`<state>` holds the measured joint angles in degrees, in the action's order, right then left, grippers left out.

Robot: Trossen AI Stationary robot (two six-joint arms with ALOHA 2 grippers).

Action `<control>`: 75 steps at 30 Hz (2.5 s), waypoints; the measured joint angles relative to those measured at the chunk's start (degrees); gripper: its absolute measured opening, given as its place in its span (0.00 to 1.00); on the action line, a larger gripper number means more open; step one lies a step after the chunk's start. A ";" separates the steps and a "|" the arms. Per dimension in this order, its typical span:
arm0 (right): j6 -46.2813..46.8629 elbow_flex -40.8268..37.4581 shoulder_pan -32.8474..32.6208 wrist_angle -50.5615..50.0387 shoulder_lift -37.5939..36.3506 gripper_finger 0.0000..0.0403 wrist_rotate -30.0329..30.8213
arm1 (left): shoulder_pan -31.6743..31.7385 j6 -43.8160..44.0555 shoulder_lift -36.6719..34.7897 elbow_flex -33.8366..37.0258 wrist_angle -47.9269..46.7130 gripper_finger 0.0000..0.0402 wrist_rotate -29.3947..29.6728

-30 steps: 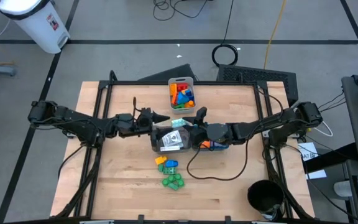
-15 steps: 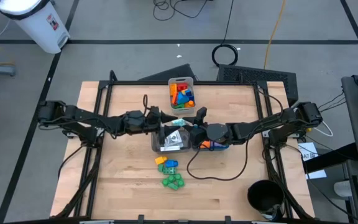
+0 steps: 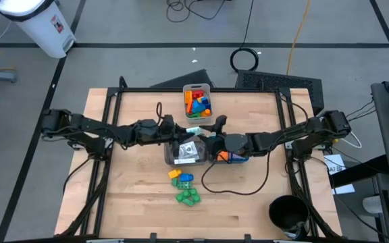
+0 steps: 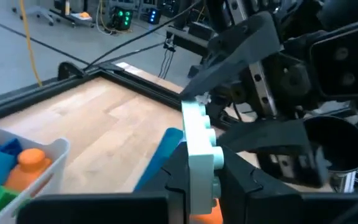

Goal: Pick & Place Toys
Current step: Put the light blue game piece into the gray bin, then put the green game piece into the gray bin

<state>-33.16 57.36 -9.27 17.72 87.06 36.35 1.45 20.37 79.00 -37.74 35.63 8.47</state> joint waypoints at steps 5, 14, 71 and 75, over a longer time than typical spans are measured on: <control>13.34 0.07 -0.64 -12.43 -6.55 0.57 0.72 | 4.14 -0.27 -3.44 -0.10 -1.82 0.14 1.04; 29.31 -10.85 -0.62 -16.56 -18.05 0.60 -0.74 | 14.91 -0.78 1.62 -5.10 -6.30 0.12 0.30; 23.77 -27.43 -0.66 14.64 -22.83 0.53 -13.06 | -37.28 26.17 -20.97 10.98 -32.20 0.67 27.27; 25.17 -27.41 -2.38 18.60 -22.84 0.52 -16.48 | -41.50 31.81 -12.99 20.42 -11.13 0.67 26.62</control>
<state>-7.99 29.95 -11.64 36.32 64.22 19.86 -40.05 52.18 66.01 -17.32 24.50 35.09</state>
